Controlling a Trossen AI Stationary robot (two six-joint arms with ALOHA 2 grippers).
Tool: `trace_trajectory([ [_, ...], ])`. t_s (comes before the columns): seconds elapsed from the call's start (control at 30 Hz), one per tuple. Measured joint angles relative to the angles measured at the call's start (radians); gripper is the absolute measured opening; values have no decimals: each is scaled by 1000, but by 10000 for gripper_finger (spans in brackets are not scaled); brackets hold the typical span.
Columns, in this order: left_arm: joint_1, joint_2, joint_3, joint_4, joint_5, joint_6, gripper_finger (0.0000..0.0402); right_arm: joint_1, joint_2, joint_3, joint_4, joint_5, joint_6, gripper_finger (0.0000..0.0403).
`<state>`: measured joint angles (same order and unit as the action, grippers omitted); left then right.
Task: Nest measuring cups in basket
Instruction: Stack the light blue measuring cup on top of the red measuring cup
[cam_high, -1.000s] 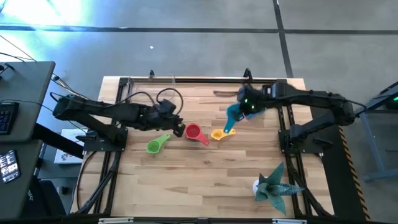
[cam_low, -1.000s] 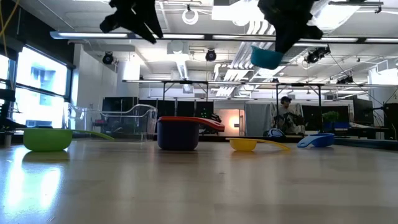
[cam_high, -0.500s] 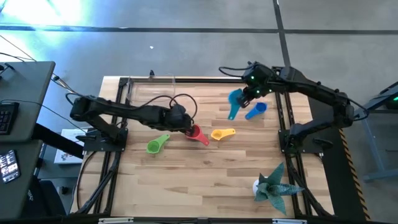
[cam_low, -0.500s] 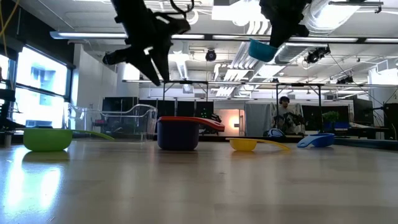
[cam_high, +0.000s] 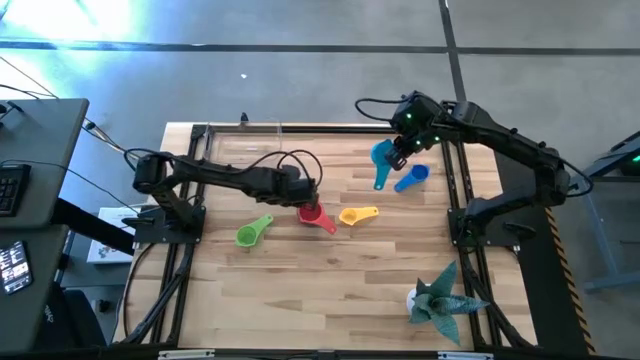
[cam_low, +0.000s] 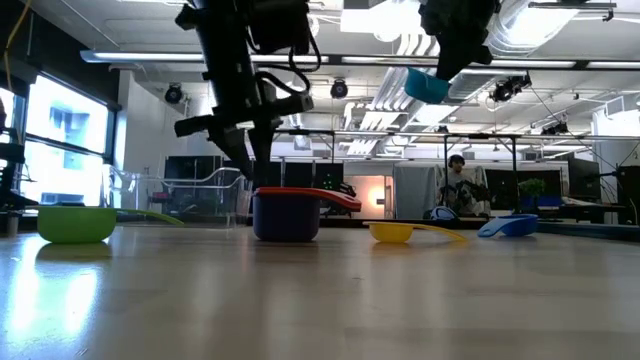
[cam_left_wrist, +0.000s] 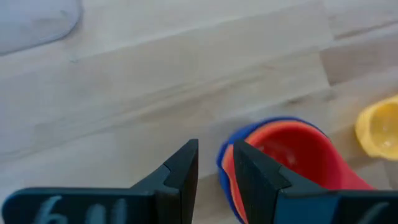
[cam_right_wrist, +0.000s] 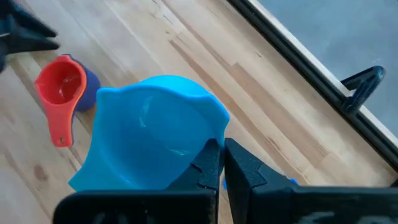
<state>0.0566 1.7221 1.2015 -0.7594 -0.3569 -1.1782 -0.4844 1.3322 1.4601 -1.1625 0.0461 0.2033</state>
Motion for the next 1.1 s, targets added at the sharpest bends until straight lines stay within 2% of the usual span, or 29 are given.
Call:
trace_trajectory([
  [0.17, 39, 42, 0, 3, 8, 1, 92, -1, 0, 0, 0, 2, -29, 0],
  [0.47, 46, 148, 0, 80, 117, 0, 92, 0, 0, -1, 0, -4, -55, 0],
  [1.1, 12, 154, 0, 298, 141, 3, 92, 0, 0, -1, 1, -19, -73, 0],
])
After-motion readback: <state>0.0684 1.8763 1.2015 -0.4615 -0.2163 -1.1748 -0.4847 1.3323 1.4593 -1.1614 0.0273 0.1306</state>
